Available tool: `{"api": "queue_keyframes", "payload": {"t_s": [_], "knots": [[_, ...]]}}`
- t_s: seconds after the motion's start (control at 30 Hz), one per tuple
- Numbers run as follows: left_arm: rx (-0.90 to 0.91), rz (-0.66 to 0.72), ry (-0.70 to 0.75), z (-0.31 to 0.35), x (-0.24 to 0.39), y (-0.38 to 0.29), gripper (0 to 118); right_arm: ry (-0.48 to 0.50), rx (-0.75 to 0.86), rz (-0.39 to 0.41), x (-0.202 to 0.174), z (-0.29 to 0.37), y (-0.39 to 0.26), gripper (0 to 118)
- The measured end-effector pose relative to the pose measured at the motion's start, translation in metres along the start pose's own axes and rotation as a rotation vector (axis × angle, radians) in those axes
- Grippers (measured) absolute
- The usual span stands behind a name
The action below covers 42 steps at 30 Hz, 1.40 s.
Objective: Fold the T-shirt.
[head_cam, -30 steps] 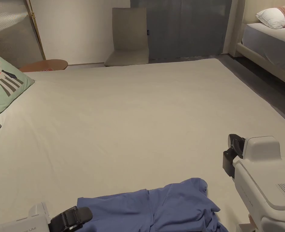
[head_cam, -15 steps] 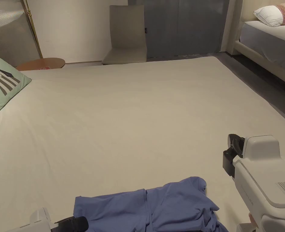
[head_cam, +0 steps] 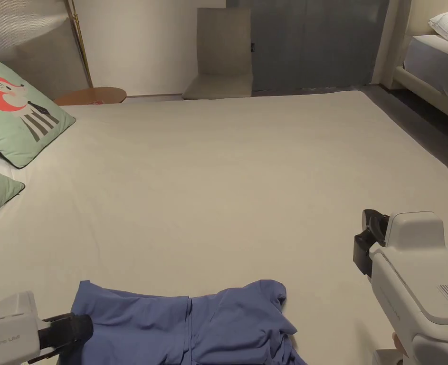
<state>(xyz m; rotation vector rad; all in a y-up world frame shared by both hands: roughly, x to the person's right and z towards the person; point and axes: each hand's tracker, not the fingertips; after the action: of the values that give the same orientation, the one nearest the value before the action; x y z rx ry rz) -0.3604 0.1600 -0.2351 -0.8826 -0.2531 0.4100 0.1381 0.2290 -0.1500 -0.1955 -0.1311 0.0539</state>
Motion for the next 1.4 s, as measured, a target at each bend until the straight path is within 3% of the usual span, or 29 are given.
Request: {"api": "queue_keyframes", "payload": {"t_s": [0.23,0.33,0.5,0.63,0.77,0.83,0.87,1.0,1.13,1.33,1.4], "knots": [[-0.019,-0.106,-0.017,-0.011,0.113,-0.003,8,0.011,-0.004,0.0,0.002,0.005,-0.002,0],[-0.051,-0.186,-0.125,-0.036,0.149,-0.01,9,0.0,0.004,0.0,0.008,0.01,-0.001,0],[-0.141,-0.28,-0.084,-0.084,0.215,-0.036,9,-0.021,0.008,0.005,0.022,0.016,-0.003,0],[-0.222,-0.264,-0.172,-0.118,0.243,-0.047,9,-0.048,0.004,0.002,0.036,0.019,-0.007,0],[-0.235,-0.313,-0.14,-0.149,0.265,-0.068,12,-0.072,-0.003,0.003,0.045,0.026,-0.008,0],[-0.254,-0.323,-0.051,-0.163,0.27,-0.077,21,-0.078,-0.003,-0.006,0.051,0.03,-0.009,0],[-0.251,-0.33,-0.046,-0.165,0.271,-0.08,31,-0.08,-0.002,-0.007,0.052,0.031,-0.008,0],[-0.21,-0.317,-0.092,-0.146,0.279,-0.085,107,-0.099,-0.001,-0.007,0.06,0.034,-0.009,0],[-0.114,-0.279,-0.186,-0.125,0.274,-0.076,109,-0.105,-0.004,-0.023,0.063,0.031,-0.012,0],[0.311,-0.339,-0.06,-0.076,0.257,-0.068,108,-0.086,-0.002,-0.022,0.056,0.03,-0.012,0],[0.4,-0.343,-0.011,-0.073,0.24,-0.07,98,-0.076,0.0,-0.02,0.054,0.028,-0.011,0]]}}
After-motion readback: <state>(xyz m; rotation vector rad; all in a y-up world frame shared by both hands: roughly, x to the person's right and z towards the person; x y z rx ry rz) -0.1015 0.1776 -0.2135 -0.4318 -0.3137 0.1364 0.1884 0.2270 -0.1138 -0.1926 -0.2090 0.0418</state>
